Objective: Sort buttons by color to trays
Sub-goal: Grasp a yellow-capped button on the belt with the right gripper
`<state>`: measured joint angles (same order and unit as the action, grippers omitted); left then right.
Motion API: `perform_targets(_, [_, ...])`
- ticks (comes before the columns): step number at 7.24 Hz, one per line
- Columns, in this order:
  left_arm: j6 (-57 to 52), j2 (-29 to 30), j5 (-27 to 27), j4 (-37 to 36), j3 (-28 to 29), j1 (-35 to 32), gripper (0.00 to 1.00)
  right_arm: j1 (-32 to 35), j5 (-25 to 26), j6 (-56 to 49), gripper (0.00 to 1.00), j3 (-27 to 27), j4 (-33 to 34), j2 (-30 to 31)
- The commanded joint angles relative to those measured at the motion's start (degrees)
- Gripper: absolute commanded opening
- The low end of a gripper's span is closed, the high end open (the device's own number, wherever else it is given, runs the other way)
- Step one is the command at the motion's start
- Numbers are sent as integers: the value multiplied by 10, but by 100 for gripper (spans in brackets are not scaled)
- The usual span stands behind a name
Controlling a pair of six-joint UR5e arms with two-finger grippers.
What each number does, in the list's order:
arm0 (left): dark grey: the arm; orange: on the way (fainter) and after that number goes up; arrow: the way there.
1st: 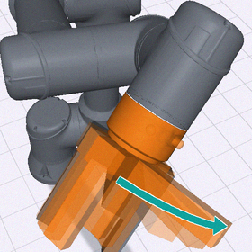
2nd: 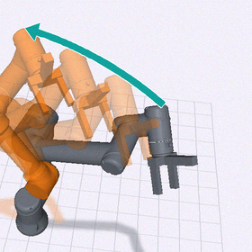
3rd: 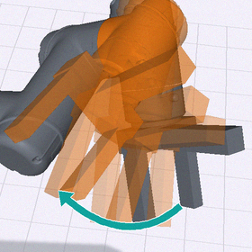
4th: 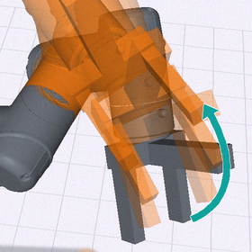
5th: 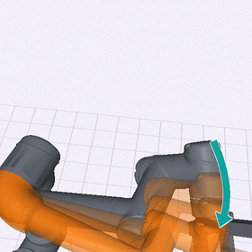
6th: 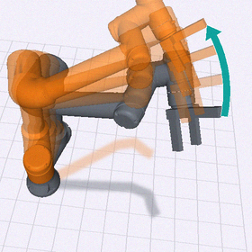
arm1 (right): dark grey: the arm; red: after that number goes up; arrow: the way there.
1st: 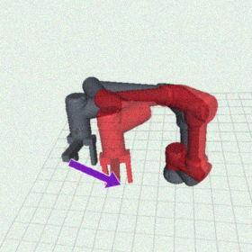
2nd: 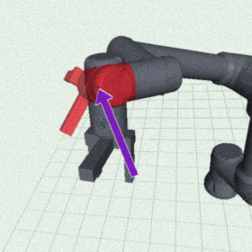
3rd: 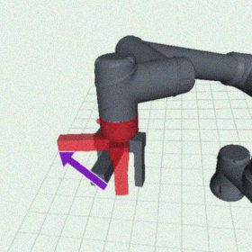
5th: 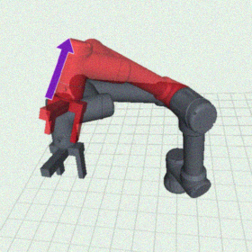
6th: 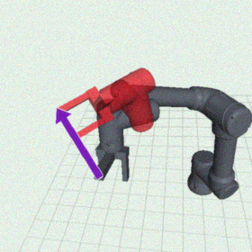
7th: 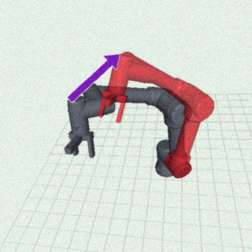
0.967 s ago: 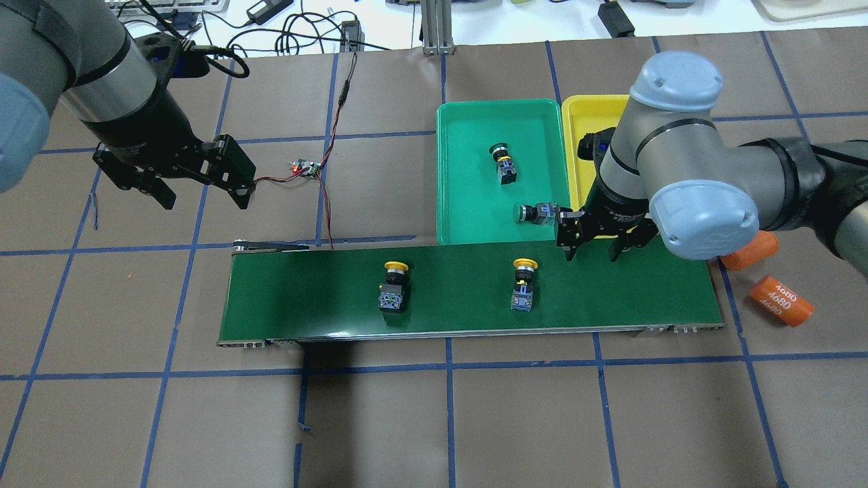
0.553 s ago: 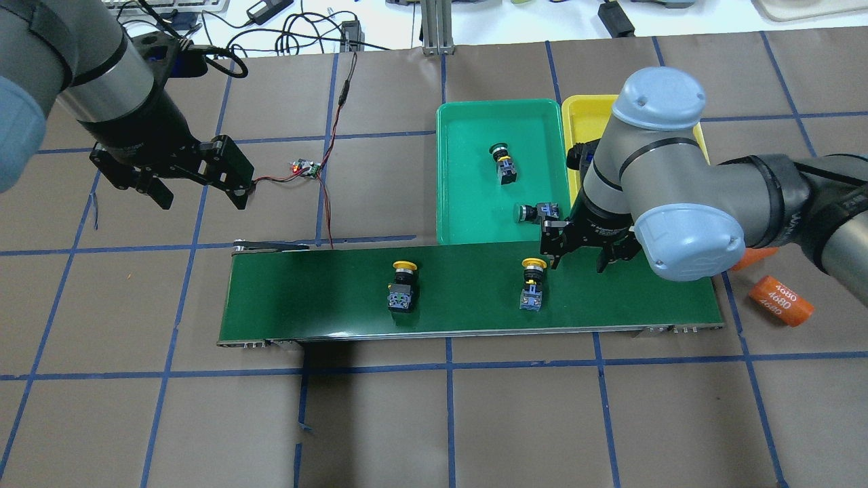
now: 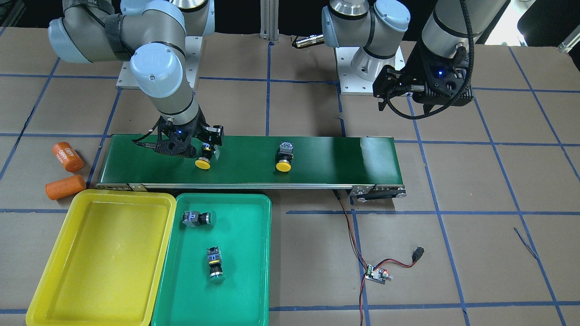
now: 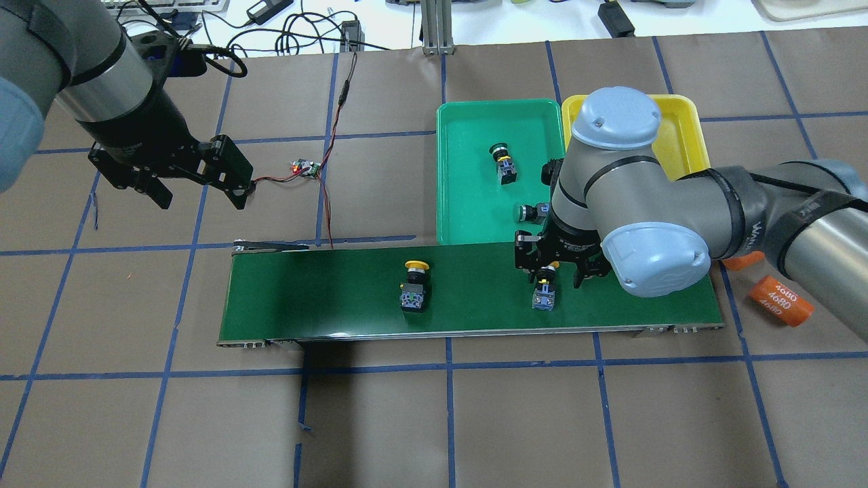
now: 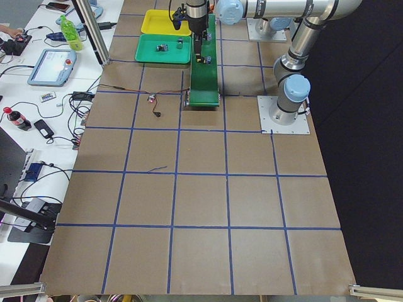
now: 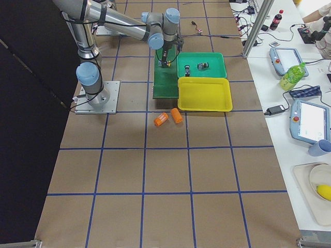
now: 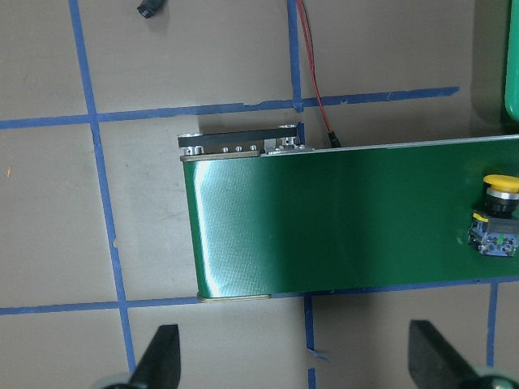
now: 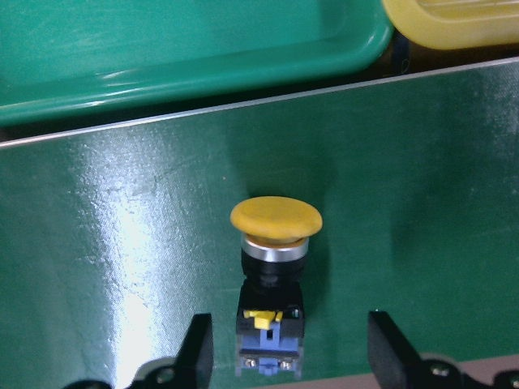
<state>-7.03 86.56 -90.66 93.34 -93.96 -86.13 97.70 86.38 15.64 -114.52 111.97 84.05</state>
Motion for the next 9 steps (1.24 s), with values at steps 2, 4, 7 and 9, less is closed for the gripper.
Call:
perform_targets(2, [0, -1, 0, -1, 0, 0, 100, -6, 8, -20, 54, -18, 29, -6])
perform_targets(4, [0, -1, 0, 0, 0, 0, 100, -17, 11, -35, 16, -17, 29, -5])
perform_targets(7, [2, 1, 0, -4, 0, 0, 100, -71, 10, -94, 16, 59, 19, -14])
perform_targets(9, [3, 2, 0, -4, -1, 0, 100, -140, 12, -198, 19, 168, -32, -82])
